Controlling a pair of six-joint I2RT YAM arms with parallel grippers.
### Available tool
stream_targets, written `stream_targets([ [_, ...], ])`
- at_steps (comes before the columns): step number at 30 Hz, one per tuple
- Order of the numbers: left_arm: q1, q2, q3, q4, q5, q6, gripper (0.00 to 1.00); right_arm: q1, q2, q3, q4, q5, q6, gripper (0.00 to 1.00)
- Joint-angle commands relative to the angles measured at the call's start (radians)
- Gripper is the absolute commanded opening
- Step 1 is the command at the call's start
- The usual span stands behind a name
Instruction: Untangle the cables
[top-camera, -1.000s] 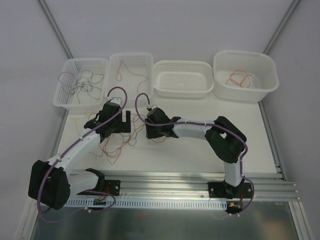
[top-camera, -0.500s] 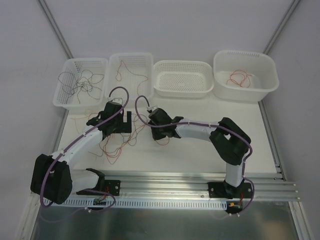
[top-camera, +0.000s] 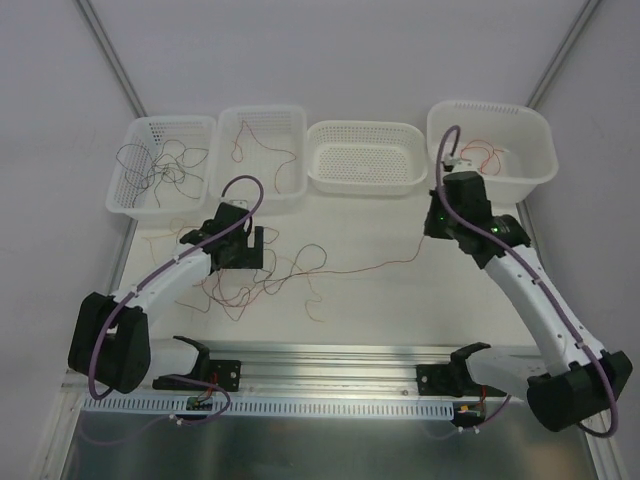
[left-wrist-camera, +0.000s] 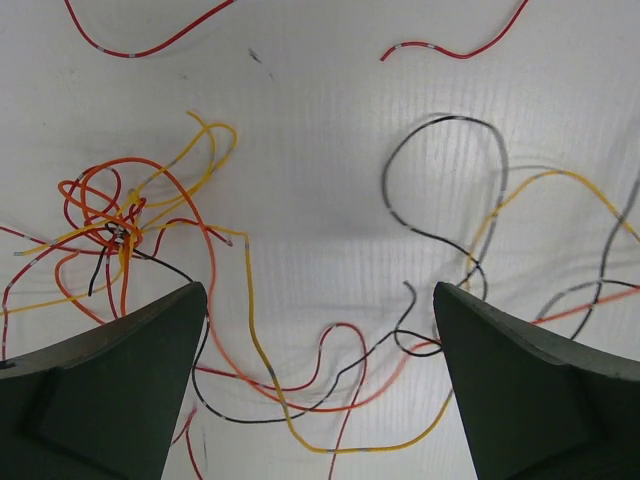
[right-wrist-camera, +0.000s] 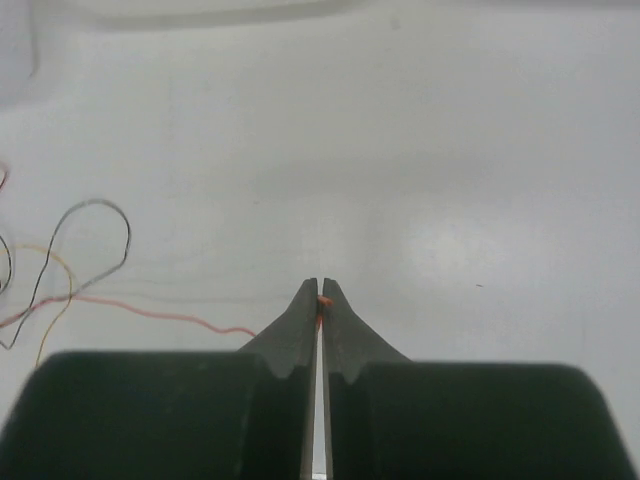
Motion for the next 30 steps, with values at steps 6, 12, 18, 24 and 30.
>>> stream_targets([
  [6, 0.014, 0.057, 0.055, -0.052, -0.089, -0.008, 0.96, -0.353, -0.147, 0.106, -0.220, 0.029, -0.017, 0.01],
  [12, 0.027, 0.088, 0.060, -0.071, -0.148, -0.005, 0.91, -0.537, -0.170, 0.110, -0.212, -0.026, 0.032, 0.01],
  [18, 0.034, 0.145, 0.068, -0.080, -0.165, -0.009, 0.83, -0.661, -0.166, 0.204, -0.209, -0.109, 0.035, 0.01],
  [24, 0.068, 0.212, 0.092, -0.090, -0.179, -0.032, 0.69, -0.661, -0.140, 0.224, -0.201, -0.147, 0.032, 0.01],
  [30, 0.148, 0.271, 0.132, -0.095, -0.144, -0.055, 0.41, -0.684, -0.137, 0.207, -0.201, -0.138, 0.020, 0.01],
])
